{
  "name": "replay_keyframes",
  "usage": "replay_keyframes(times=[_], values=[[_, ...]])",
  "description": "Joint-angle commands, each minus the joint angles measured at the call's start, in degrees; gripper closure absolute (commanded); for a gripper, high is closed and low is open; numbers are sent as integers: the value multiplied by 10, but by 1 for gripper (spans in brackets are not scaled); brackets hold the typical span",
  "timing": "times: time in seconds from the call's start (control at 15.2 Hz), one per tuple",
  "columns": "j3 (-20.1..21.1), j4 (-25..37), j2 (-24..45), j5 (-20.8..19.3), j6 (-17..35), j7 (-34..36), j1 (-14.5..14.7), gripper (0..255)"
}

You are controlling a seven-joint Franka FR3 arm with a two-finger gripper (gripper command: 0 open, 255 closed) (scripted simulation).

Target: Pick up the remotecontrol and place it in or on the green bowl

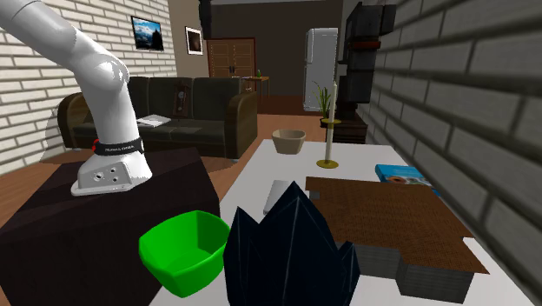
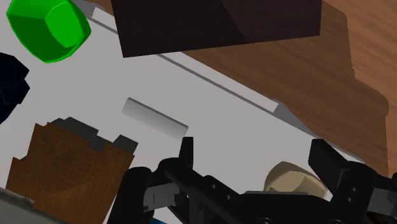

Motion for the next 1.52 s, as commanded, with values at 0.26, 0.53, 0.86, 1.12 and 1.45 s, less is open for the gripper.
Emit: replay_keyframes(times=[0.26,0.53,0.86,1.12,1.45], values=[[-38,-69,-5,-25,65,-72,4,0],[-80,-125,8,-53,135,-143,6,0],[-135,-176,53,-87,232,-232,6,0],[-181,-198,114,-109,317,-304,8,0],[-240,-203,219,-119,428,-401,21,0]])
